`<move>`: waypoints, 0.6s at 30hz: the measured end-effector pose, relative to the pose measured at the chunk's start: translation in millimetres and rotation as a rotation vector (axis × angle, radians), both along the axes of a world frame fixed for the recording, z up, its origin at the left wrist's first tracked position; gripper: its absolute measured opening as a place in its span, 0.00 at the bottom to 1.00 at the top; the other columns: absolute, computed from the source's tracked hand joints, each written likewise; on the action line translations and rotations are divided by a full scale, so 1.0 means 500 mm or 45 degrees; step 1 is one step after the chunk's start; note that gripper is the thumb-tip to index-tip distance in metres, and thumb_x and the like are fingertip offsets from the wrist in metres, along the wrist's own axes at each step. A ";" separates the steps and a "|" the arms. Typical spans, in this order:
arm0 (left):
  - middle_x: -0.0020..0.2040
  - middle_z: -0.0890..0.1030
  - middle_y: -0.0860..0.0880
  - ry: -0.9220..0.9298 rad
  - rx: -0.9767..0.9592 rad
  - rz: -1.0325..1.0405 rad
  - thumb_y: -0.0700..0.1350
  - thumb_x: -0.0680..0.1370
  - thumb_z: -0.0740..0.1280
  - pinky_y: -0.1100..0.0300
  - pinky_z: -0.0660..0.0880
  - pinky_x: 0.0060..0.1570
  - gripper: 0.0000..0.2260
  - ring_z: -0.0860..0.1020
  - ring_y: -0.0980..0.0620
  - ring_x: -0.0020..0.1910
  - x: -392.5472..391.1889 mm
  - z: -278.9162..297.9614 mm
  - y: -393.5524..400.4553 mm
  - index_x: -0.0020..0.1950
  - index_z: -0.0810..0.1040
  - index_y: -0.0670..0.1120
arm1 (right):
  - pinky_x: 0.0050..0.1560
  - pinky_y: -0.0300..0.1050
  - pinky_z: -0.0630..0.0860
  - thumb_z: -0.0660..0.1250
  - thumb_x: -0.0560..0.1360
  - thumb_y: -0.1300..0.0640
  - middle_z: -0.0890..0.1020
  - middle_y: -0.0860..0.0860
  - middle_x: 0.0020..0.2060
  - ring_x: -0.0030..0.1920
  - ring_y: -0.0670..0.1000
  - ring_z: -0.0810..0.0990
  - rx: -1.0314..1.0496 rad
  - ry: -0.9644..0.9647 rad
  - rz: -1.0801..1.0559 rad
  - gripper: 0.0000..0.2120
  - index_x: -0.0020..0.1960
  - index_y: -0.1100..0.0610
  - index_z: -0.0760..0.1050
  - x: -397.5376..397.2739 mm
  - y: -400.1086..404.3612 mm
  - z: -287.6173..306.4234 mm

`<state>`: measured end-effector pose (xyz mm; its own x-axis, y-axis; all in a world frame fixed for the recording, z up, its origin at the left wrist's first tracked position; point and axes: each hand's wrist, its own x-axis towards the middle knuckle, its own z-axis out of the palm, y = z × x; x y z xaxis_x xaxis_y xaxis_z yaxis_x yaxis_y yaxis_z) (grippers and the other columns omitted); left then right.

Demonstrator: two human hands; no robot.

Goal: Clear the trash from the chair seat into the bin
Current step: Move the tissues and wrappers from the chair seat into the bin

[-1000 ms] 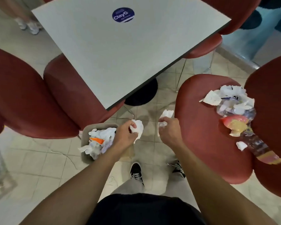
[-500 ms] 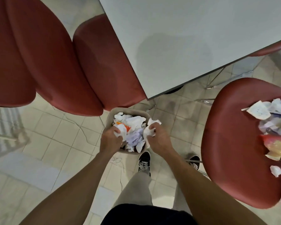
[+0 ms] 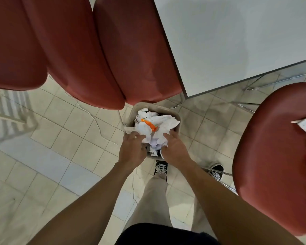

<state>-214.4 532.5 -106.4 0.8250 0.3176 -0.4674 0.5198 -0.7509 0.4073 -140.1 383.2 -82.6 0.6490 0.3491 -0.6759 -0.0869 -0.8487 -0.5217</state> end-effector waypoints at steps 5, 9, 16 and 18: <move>0.72 0.67 0.48 0.221 0.075 -0.246 0.43 0.73 0.66 0.51 0.61 0.68 0.28 0.63 0.41 0.67 0.002 -0.019 -0.005 0.73 0.66 0.50 | 0.68 0.47 0.67 0.60 0.76 0.59 0.59 0.54 0.74 0.72 0.55 0.64 -0.006 0.049 0.102 0.25 0.72 0.60 0.65 -0.001 0.008 -0.028; 0.69 0.70 0.47 0.211 0.130 -0.274 0.46 0.74 0.65 0.50 0.62 0.69 0.24 0.65 0.43 0.67 0.020 -0.018 -0.008 0.71 0.68 0.52 | 0.71 0.43 0.60 0.59 0.78 0.58 0.57 0.54 0.76 0.75 0.54 0.60 0.014 0.105 0.007 0.25 0.74 0.59 0.63 0.005 0.005 -0.030; 0.49 0.81 0.45 -0.008 0.105 -0.152 0.41 0.66 0.69 0.52 0.75 0.49 0.16 0.78 0.40 0.50 0.061 0.042 -0.034 0.53 0.82 0.49 | 0.50 0.42 0.69 0.61 0.74 0.62 0.76 0.58 0.57 0.52 0.54 0.74 0.135 0.026 -0.239 0.12 0.56 0.58 0.75 0.019 -0.041 0.026; 0.53 0.79 0.49 0.027 0.087 -0.124 0.41 0.68 0.67 0.56 0.73 0.50 0.16 0.76 0.45 0.56 0.079 0.065 -0.059 0.55 0.81 0.51 | 0.44 0.45 0.70 0.61 0.72 0.64 0.77 0.59 0.47 0.46 0.57 0.75 0.165 -0.021 -0.290 0.06 0.47 0.59 0.75 0.026 -0.069 0.052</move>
<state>-174.9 503.2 -73.8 0.8436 0.2679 -0.4654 0.4510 -0.8239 0.3433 -126.9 349.0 -56.7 0.7313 0.2753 -0.6240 -0.2590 -0.7343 -0.6275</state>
